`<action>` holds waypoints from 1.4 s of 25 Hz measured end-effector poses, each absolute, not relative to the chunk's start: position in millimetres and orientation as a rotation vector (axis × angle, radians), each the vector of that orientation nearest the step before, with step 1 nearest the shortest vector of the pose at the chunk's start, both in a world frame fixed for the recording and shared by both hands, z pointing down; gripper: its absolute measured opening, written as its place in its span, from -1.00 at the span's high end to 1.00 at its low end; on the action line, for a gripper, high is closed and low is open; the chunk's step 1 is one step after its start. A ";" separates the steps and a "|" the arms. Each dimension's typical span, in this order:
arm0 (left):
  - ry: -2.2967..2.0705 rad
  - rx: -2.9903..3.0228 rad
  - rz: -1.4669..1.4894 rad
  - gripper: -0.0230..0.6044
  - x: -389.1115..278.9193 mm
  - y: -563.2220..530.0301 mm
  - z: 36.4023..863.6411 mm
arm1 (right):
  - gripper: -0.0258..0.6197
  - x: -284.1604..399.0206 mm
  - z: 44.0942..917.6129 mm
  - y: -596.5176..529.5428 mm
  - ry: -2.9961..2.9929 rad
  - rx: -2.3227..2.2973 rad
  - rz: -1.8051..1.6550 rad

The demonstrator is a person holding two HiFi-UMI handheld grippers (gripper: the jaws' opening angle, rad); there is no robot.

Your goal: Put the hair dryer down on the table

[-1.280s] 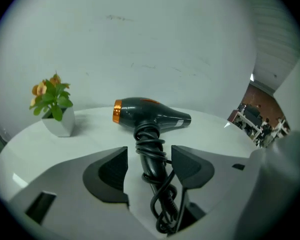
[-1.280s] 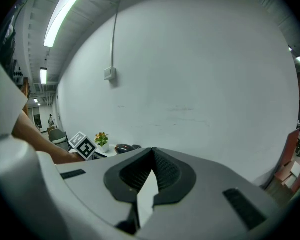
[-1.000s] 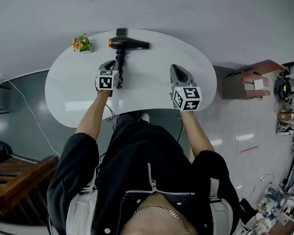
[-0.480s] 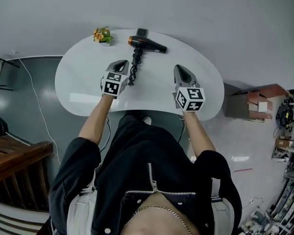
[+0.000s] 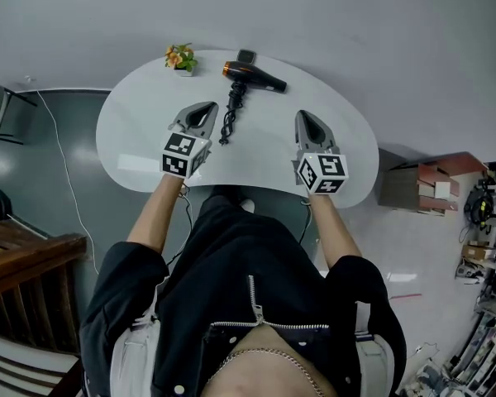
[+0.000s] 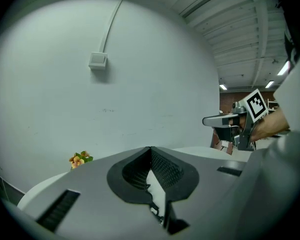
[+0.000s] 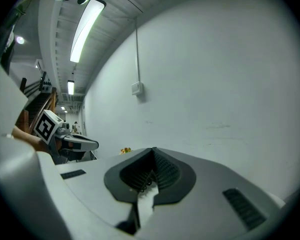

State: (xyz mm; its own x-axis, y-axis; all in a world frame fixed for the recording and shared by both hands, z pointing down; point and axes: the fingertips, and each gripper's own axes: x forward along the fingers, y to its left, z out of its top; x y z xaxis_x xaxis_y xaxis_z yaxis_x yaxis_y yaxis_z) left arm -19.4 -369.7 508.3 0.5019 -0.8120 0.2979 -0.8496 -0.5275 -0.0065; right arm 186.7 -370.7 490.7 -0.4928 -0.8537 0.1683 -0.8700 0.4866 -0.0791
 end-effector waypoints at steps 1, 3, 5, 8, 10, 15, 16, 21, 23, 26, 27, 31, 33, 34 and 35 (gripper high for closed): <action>-1.449 2.601 0.385 0.86 -20.2 -367.5 503.3 | 0.91 186.9 488.4 -369.3 -2.622 1.527 0.218; -1.453 2.605 0.363 0.86 -20.6 -364.9 496.0 | 0.92 187.9 484.9 -367.3 -2.630 1.534 0.195; -1.458 2.604 0.353 0.86 -19.2 -364.6 492.6 | 0.92 189.5 483.5 -366.6 -2.630 1.539 0.187; -1.462 2.603 0.340 0.86 -15.2 -364.2 491.2 | 0.92 190.7 484.8 -364.2 -2.627 1.544 0.193; -1.457 2.598 0.322 0.86 -10.7 -364.6 491.2 | 0.92 191.2 486.4 -362.5 -2.624 1.545 0.199; -1.433 2.596 0.291 0.86 0.5 -365.5 491.1 | 0.92 190.6 489.6 -360.2 -2.620 1.547 0.209; -1.429 2.595 0.288 0.86 2.0 -365.0 491.3 | 0.92 191.0 490.1 -359.6 -2.618 1.549 0.208; -1.408 2.587 0.295 0.86 4.7 -363.7 497.7 | 0.92 195.8 493.2 -357.5 -2.605 1.567 0.215; -1.400 2.579 0.300 0.86 4.8 -363.3 501.1 | 0.92 199.0 494.4 -356.8 -2.597 1.575 0.217; -1.394 2.572 0.307 0.86 5.0 -361.5 504.8 | 0.92 202.9 496.2 -354.7 -2.589 1.584 0.222; -1.393 2.571 0.310 0.86 4.7 -361.2 505.9 | 0.92 203.5 496.9 -354.2 -2.587 1.586 0.224; -1.388 2.563 0.315 0.86 3.1 -362.4 509.8 | 0.92 203.7 498.8 -354.8 -2.580 1.588 0.229; -1.388 2.559 0.316 0.86 2.6 -363.0 511.0 | 0.92 203.8 498.4 -355.6 -2.579 1.586 0.227; -1.389 2.557 0.316 0.86 2.3 -363.1 511.7 | 0.92 203.9 498.2 -355.9 -2.580 1.586 0.225; -1.389 2.554 0.317 0.86 2.0 -363.2 512.5 | 0.92 204.1 498.2 -356.0 -2.580 1.585 0.224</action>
